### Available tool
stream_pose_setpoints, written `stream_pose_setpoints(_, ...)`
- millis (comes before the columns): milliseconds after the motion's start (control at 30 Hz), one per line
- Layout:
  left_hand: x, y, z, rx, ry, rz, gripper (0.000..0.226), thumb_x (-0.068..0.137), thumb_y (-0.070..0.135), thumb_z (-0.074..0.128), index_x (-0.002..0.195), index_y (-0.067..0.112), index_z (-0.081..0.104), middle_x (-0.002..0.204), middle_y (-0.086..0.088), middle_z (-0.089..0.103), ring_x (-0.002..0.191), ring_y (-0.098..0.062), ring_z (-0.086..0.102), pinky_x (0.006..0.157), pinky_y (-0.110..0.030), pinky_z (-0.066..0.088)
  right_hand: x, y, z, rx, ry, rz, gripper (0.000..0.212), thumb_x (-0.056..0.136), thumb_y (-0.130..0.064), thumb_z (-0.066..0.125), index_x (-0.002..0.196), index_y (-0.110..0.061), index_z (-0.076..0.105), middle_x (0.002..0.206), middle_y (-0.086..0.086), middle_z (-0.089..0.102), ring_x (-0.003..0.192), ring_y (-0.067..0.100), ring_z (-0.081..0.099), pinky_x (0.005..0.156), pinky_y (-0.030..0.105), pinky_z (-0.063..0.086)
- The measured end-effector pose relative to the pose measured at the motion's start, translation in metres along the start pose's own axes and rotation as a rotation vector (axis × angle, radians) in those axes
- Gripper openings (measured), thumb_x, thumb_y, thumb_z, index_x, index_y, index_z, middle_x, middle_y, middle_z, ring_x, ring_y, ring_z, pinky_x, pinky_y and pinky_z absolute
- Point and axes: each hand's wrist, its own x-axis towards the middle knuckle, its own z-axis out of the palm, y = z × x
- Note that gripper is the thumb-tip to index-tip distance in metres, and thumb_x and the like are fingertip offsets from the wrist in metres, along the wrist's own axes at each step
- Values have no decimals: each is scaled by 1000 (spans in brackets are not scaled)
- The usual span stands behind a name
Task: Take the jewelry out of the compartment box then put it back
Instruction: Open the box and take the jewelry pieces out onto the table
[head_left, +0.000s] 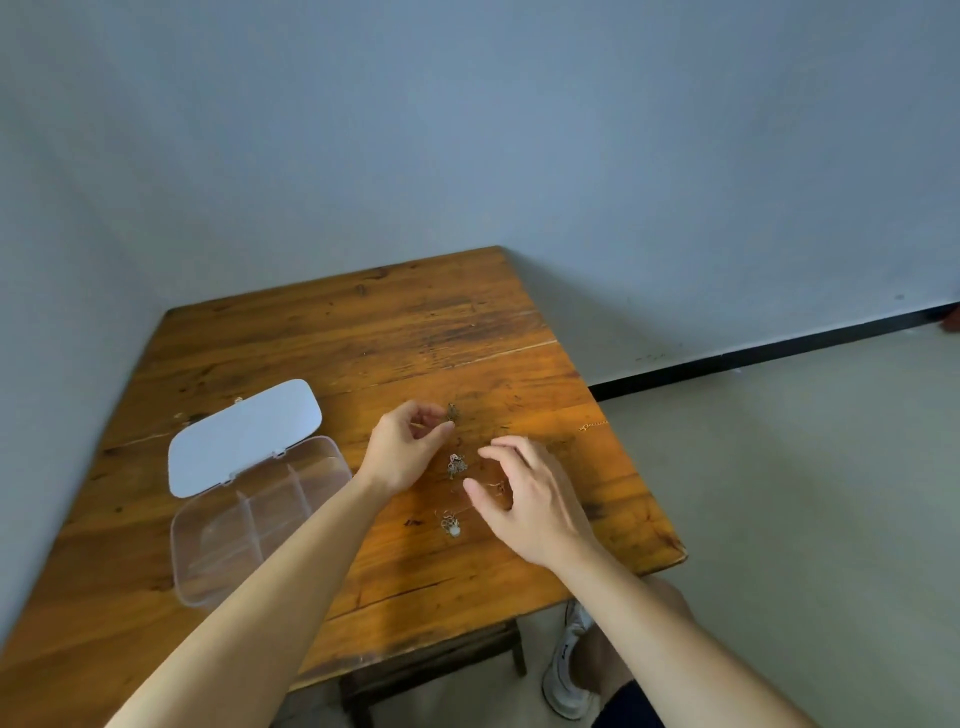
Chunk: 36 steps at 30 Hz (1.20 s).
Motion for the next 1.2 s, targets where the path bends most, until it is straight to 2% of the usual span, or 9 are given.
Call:
stream_pose_setpoints(167, -30, -10, 3, 47, -14, 7, 20, 89, 29, 70, 107, 20, 65, 96, 0, 69, 85, -19, 64, 75, -32, 56, 13, 11, -4, 283, 466, 291, 24, 98, -19, 48, 111, -18, 68, 118, -2, 57, 105, 5, 52, 91, 12, 41)
stream_pose_setpoints(267, -37, -14, 9, 48, 15, -12, 18, 91, 27, 68, 107, 23, 63, 96, 0, 67, 85, -15, 61, 74, -27, 54, 19, 19, -10, 432, 644, 554, 27, 96, 1, 50, 111, -11, 68, 120, 7, 55, 111, 22, 56, 87, 6, 34)
stream_pose_setpoints(367, -42, -14, 11, 39, 40, -23, 21, 92, 27, 66, 112, 20, 62, 97, 1, 66, 89, -15, 61, 77, -28, 54, 14, 21, -19, 487, 575, 700, 30, 98, -1, 49, 122, -11, 64, 128, 9, 50, 115, 25, 55, 87, 17, 37)
stream_pose_setpoints(533, -28, -15, 19, 148, 89, -55, 32, 92, 33, 64, 120, 18, 66, 105, -3, 64, 93, -17, 61, 83, -32, 53, 7, 35, -30, 342, 297, 643, 38, 96, -20, 61, 133, -14, 55, 135, 9, 46, 116, 24, 56, 91, 26, 43)
stream_pose_setpoints(667, -18, -10, 28, 336, 99, -51, 44, 88, 53, 62, 123, 28, 67, 112, 0, 63, 104, -20, 61, 84, -36, 56, 21, 52, -41, 150, 9, 634, 70, 89, -53, 64, 144, -15, 44, 144, 7, 39, 124, 25, 52, 99, 41, 48)
stream_pose_setpoints(800, -20, -12, 35, 453, 166, -31, 47, 85, 57, 65, 123, 30, 68, 113, 0, 63, 108, -21, 59, 79, -35, 56, 36, 60, -47, -36, -141, 622, 92, 79, -75, 59, 149, -20, 39, 145, 3, 36, 129, 25, 47, 99, 41, 47)
stream_pose_setpoints(900, -21, -16, 37, 458, 198, -11, 43, 84, 57, 65, 119, 32, 71, 108, 1, 62, 107, -20, 58, 76, -33, 55, 32, 62, -42, -156, -113, 516, 85, 77, -74, 62, 144, -24, 48, 139, -2, 41, 125, 21, 47, 91, 35, 47)
stream_pose_setpoints(1033, -20, -11, 41, 454, 233, -25, 34, 86, 53, 65, 113, 33, 74, 105, 1, 63, 106, -21, 57, 75, -33, 54, 28, 66, -37, -125, -33, 443, 63, 79, -69, 66, 129, -30, 65, 128, -9, 51, 120, 17, 48, 77, 29, 41)
stream_pose_setpoints(1200, -25, -11, 49, 461, 287, 27, 22, 90, 43, 65, 106, 32, 76, 98, 6, 65, 96, -18, 55, 64, -25, 40, 24, 67, -28, -128, 5, 332, 34, 87, -60, 63, 109, -37, 75, 118, -17, 61, 110, 13, 51, 66, 27, 35)
